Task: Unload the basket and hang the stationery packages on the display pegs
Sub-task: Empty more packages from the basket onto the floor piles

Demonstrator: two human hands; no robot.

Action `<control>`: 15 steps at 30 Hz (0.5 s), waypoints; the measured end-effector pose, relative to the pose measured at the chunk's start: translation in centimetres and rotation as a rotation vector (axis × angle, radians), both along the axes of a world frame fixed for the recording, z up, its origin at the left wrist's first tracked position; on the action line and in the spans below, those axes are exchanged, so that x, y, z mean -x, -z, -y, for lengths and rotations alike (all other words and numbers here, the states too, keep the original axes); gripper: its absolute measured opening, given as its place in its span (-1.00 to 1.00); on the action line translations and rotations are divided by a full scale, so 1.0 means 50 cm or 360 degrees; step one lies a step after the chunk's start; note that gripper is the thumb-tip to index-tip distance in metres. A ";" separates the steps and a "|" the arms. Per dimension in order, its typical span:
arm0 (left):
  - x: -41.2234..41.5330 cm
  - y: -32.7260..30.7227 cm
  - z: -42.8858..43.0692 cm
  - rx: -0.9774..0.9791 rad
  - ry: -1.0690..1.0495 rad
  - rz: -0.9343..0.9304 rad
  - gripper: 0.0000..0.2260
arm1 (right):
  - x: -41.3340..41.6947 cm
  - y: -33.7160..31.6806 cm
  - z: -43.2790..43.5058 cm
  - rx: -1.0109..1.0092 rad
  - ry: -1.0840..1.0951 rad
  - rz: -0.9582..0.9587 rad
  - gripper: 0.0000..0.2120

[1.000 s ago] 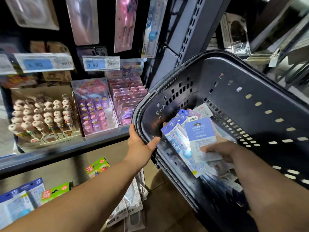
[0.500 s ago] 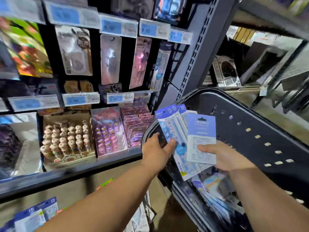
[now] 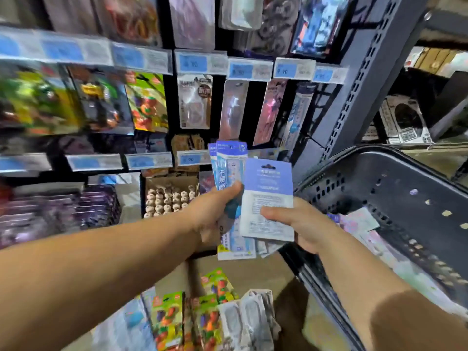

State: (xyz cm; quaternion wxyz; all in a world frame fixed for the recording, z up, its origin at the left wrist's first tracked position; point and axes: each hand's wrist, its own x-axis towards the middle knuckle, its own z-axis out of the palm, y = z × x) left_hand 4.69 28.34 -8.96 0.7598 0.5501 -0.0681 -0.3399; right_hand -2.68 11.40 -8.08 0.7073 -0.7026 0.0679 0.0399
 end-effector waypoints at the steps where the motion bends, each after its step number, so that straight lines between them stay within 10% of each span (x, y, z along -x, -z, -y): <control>1: -0.006 0.003 -0.038 -0.0039 -0.0088 0.0006 -0.73 | -0.013 0.007 -0.034 0.0029 -0.0031 0.0019 -0.72; 15: 0.026 0.308 -0.322 -0.0150 -0.0689 -0.0558 -0.82 | -0.078 0.240 -0.279 -0.0296 -0.0018 -0.0544 -0.76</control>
